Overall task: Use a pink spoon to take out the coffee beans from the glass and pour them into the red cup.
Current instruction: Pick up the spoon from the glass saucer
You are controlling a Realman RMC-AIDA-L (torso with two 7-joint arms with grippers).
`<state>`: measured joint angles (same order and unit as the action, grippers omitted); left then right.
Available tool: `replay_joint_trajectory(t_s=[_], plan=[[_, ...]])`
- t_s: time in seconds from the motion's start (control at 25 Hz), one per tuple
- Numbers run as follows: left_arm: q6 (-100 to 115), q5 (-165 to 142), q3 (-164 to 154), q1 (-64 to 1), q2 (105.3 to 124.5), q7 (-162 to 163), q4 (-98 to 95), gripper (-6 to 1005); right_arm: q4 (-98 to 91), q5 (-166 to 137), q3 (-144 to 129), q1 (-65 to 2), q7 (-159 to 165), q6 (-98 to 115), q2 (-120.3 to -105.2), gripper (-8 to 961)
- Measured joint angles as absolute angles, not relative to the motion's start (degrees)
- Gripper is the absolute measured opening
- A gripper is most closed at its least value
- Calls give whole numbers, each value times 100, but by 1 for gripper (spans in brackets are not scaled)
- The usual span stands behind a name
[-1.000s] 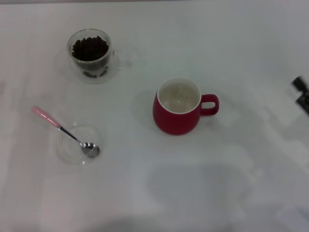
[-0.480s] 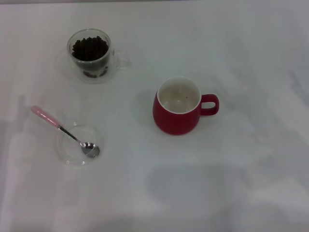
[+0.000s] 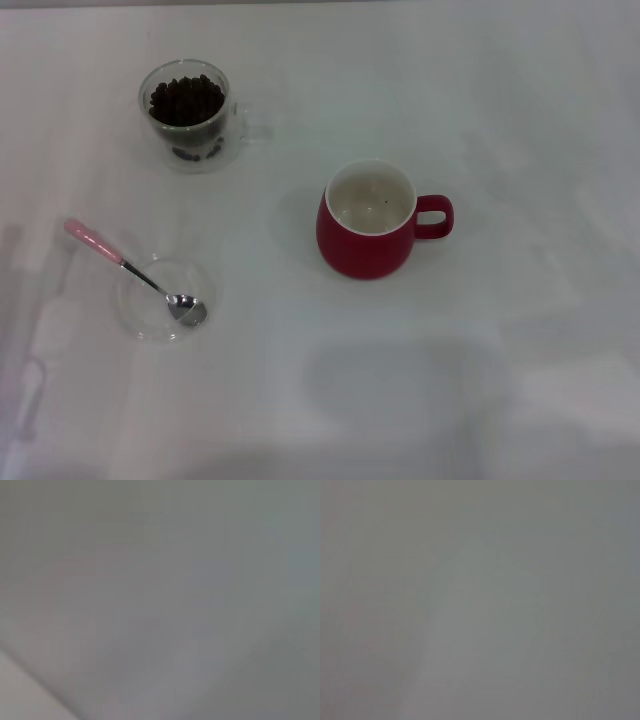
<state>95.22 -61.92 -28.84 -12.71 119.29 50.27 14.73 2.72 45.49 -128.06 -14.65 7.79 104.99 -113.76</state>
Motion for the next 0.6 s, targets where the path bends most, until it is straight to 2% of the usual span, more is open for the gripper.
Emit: replay_joint_trajectory(t_s=[0.6], plan=[[8458, -6279, -3950, -1289, 11892, 7836, 678, 879, 291, 4684, -12805, -1371, 782, 10621, -11441, 735]])
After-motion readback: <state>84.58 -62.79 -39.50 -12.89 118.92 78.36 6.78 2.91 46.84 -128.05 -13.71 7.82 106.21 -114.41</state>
